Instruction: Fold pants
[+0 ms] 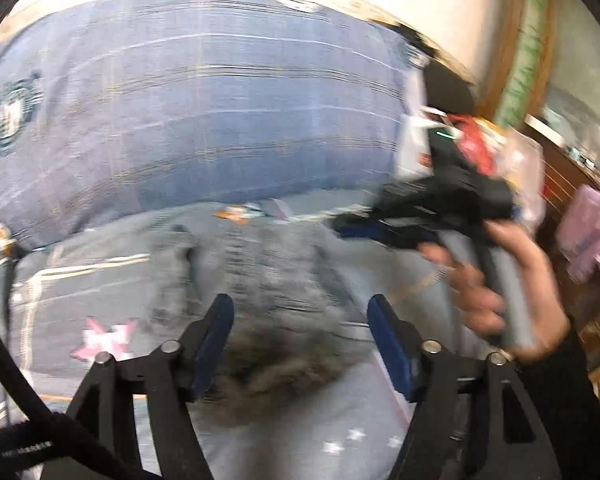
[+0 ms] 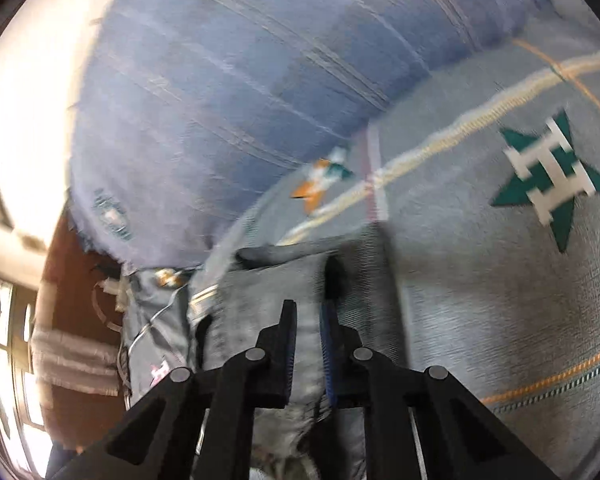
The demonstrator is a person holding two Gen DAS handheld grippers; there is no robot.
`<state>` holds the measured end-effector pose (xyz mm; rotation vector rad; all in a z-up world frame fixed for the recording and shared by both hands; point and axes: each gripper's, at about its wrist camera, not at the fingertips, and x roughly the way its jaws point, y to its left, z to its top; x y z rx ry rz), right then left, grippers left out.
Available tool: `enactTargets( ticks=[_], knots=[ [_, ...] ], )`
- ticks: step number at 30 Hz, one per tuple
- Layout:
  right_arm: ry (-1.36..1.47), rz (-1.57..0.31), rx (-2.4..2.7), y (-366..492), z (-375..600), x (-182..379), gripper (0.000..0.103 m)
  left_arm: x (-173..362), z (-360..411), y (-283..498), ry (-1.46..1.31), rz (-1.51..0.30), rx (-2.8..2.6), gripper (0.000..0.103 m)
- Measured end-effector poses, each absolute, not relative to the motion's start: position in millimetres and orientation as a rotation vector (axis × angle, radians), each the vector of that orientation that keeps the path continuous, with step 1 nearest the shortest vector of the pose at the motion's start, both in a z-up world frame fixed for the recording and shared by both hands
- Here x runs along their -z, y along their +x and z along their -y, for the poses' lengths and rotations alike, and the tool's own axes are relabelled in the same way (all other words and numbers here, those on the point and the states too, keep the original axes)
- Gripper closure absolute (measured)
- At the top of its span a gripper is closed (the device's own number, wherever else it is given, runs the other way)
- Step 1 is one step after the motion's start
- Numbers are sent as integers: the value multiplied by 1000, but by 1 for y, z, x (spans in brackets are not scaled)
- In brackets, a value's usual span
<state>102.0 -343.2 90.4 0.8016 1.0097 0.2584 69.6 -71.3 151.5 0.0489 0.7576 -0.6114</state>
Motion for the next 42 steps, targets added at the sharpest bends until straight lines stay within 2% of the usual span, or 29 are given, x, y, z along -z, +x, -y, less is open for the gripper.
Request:
enactTargets(
  ticks=[1,2,4,6,8,12,15,17,19,22,26,30,31,36,37,38,40,42],
  knots=[
    [790,-1002,-291,97,336,-96,80,-148,64,77,59,-754,566,33],
    [784,-996,-326,92,329,-97,58,-141,58,85,71,-763,522,33],
    [773,-1003,-350,81,314,-93,31,-124,50,93,59,-789,506,33],
    [757,-1016,-354,76,297,-87,31,-102,36,98,-10,-816,562,33],
    [732,-1029,-323,68,289,-82,31,-88,35,97,-58,-865,597,41],
    [674,-1071,-290,59,279,-72,34,-70,53,88,-28,-900,580,41],
    [622,-1156,-243,68,265,-51,63,-60,66,86,50,-924,557,41],
    [572,-1192,-186,69,261,-42,86,-57,74,86,95,-916,548,41],
    [541,-1137,-187,64,261,-60,93,-67,69,83,8,-906,605,41],
    [436,-1034,-148,51,262,-91,93,-72,63,82,-69,-905,672,39],
    [491,-1230,-113,67,270,-35,92,-62,73,82,14,-917,657,39],
    [455,-1216,-95,68,267,-40,89,-70,65,79,-29,-896,680,39],
    [465,-1203,-99,66,268,-42,86,-75,56,80,-88,-887,693,39],
    [547,-1030,-118,55,283,-75,85,-96,-5,91,-292,-782,538,37],
    [546,-985,-110,52,284,-82,76,-94,-14,94,-315,-790,497,35],
    [535,-951,-92,50,285,-87,48,-90,-22,101,-343,-811,453,35],
    [528,-924,-67,49,287,-91,17,-75,-37,112,-396,-882,384,35],
    [553,-921,-96,51,289,-91,17,-59,-39,120,-425,-950,353,35]
  ],
)
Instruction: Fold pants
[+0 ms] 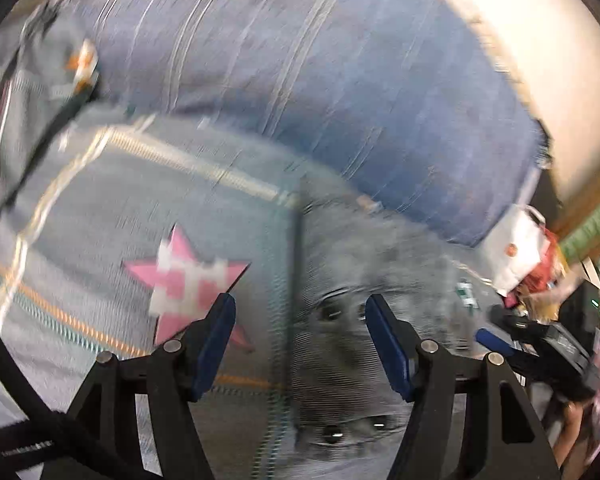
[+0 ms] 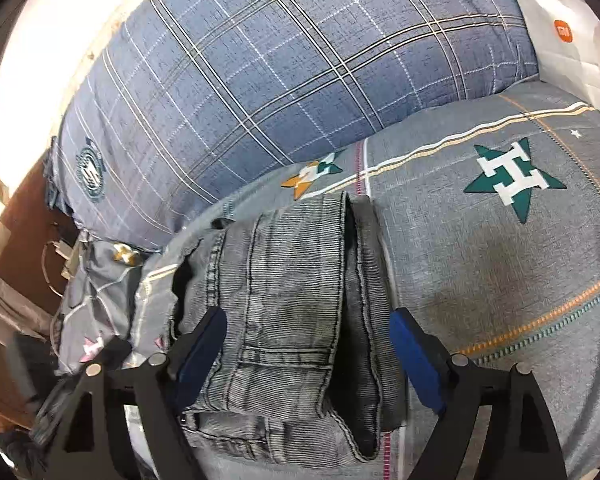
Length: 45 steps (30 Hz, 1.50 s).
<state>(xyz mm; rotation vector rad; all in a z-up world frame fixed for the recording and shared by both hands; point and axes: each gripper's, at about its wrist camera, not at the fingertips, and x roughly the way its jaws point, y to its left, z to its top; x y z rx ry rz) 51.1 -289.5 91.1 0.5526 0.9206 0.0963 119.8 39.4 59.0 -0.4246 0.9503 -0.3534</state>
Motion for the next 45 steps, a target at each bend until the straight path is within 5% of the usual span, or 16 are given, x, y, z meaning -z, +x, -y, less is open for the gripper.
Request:
enactTargets(
  ticks=[9,14,21,26,29,34,38,45],
  knots=[
    [675,-1104,15,63,315,-36,21,-15,-20,124,-542,-1146,480,35],
    [694,-1101,-24,59,315,-38,59,-17,-17,119,-538,-1149,482,39],
    [696,-1121,-33,64,313,-30,56,-20,-11,127,-533,-1139,471,40],
    [593,-1108,-63,68,292,-42,76,-38,-8,125,-469,-1119,485,74],
    [581,-1066,-95,62,284,-54,80,-58,-13,112,-424,-1085,479,80],
    [521,-943,-214,41,248,-85,81,-92,-37,71,-326,-986,435,81],
    [488,-962,-244,22,215,-82,81,-58,-66,50,-378,-1053,373,79],
    [618,-1048,-241,15,224,-48,77,-53,-78,56,-375,-1062,321,53]
  ],
)
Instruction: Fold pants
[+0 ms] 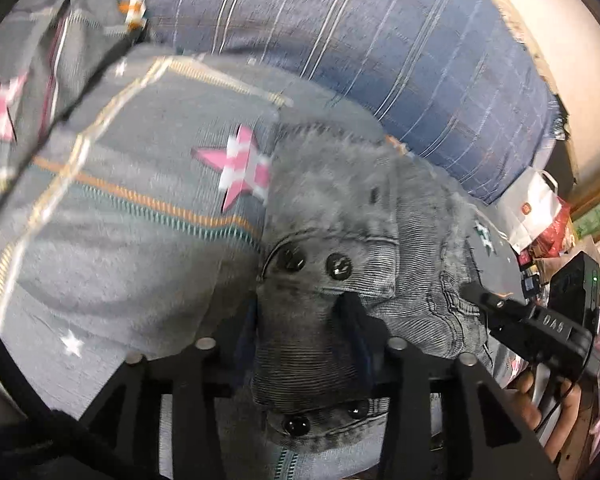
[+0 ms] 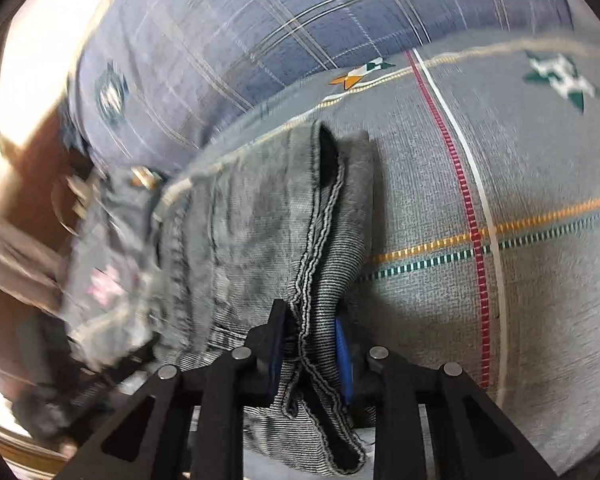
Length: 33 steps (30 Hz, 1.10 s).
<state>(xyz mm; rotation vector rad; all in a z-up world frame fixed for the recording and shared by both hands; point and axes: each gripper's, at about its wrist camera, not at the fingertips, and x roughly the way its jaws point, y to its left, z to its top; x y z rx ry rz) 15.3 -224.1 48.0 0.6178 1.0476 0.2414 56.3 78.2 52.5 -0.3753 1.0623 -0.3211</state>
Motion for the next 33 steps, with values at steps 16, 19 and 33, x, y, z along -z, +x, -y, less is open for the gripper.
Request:
enactTargets(
  ticks=[16,19,33],
  knots=[
    [602,-992,-249,93,241,-87,26,-34,-76,179,-482,-1219,429,34],
    [675,-1075,-256,100,247,-48,35,-4,-94,177,-737,-1255,421,34],
    [542,-892,-265,100,234,-85,84,-55,-52,172,-381,-998,402,82]
  ],
)
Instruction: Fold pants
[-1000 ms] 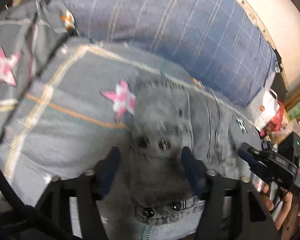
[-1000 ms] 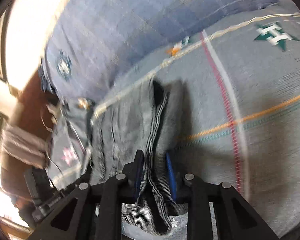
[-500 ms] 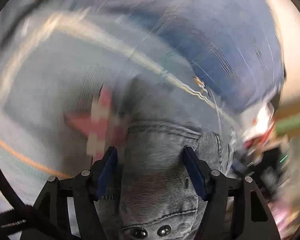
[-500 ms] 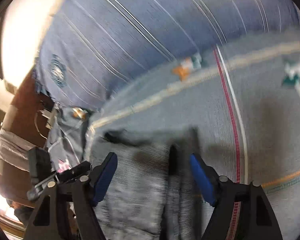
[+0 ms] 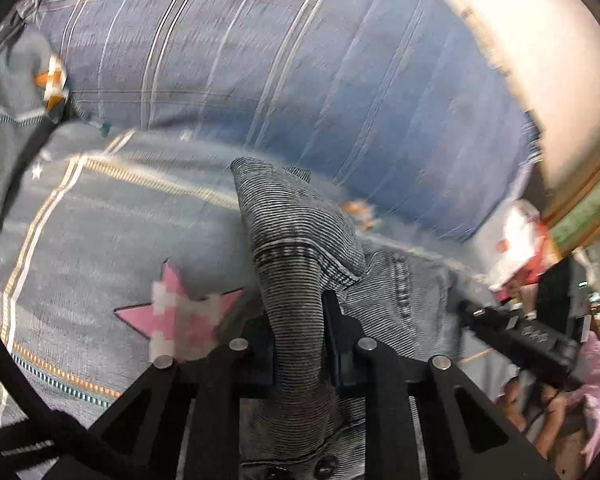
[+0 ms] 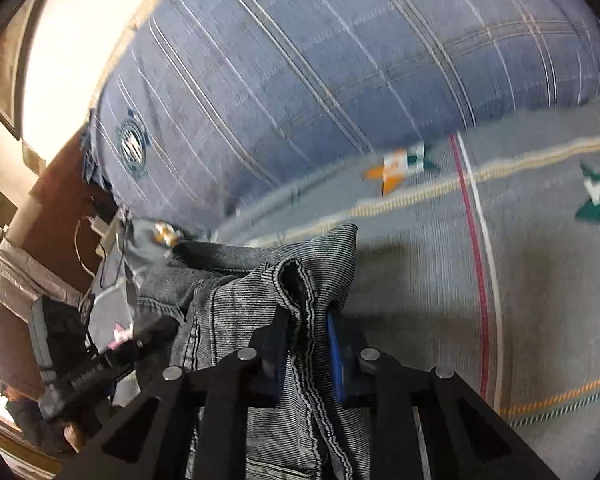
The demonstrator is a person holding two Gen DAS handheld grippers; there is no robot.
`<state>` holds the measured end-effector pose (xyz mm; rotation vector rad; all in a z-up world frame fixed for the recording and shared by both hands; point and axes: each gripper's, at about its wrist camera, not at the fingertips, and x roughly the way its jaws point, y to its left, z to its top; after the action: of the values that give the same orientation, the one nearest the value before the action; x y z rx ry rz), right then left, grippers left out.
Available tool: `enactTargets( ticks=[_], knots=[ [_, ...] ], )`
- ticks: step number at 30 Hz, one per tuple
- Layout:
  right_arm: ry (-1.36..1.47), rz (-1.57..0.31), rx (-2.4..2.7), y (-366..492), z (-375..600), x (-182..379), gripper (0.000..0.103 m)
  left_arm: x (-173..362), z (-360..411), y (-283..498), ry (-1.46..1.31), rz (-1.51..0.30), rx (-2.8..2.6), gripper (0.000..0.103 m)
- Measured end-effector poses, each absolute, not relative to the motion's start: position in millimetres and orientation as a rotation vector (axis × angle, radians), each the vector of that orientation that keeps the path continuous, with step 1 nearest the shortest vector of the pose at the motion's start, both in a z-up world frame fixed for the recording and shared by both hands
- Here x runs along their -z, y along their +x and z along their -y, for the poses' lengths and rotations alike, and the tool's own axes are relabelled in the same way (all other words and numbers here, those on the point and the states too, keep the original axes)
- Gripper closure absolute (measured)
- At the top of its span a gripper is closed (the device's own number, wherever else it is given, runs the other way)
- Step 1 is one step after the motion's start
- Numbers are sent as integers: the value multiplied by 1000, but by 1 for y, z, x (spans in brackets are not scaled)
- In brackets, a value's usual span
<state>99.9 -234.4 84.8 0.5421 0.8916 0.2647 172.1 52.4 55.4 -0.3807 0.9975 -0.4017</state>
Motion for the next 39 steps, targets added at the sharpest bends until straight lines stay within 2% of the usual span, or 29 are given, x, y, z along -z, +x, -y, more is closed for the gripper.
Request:
enactTargets(
  ticks=[1,2,3,4,5,8,10,12,13,16,19,22,27,29,31,33,36,39],
  knots=[
    [551,-908,-260,104,235,-77,84,-43,-53,178,-379,-1042,372,79],
    [552,-935,-256,110,234,-67,84,-30,-52,182,-382,-1086,346,65],
    [526,-983,-229,116,230,-52,81,-20,-56,184,-402,-1100,310,57],
    [494,-1013,-198,118,227,-45,73,-20,-59,183,-415,-1098,294,45],
    [455,-1034,-172,120,223,-38,67,-22,-62,183,-424,-1109,294,42],
    [422,-1033,-137,112,223,-47,63,-37,-65,172,-392,-1112,314,42],
    [428,-966,-150,94,230,-68,63,-57,-63,153,-341,-1061,327,40],
    [455,-898,-189,70,234,-88,53,-65,-66,133,-306,-1025,317,36],
    [466,-880,-211,61,234,-94,40,-67,-66,122,-290,-1020,316,36],
    [484,-850,-313,21,222,-101,39,-65,-66,89,-281,-1015,339,36],
    [509,-893,-339,-9,215,-85,39,-51,-71,57,-328,-1035,349,36],
    [539,-939,-341,-18,213,-64,40,-35,-76,48,-403,-1059,347,36],
    [441,-983,-311,-7,194,-56,49,-29,-74,48,-405,-1075,337,35],
    [383,-1061,-243,-1,187,-39,59,-22,-70,48,-416,-1100,344,35],
    [413,-1057,-234,-2,193,-39,60,-22,-70,48,-411,-1099,341,35],
    [421,-1048,-229,-3,196,-41,66,-23,-67,45,-375,-1085,328,36],
    [347,-1042,-195,-4,190,-43,86,-33,-50,35,-251,-1019,288,43],
    [298,-993,-177,-13,190,-62,91,-41,-41,23,-185,-974,288,48]
  ],
)
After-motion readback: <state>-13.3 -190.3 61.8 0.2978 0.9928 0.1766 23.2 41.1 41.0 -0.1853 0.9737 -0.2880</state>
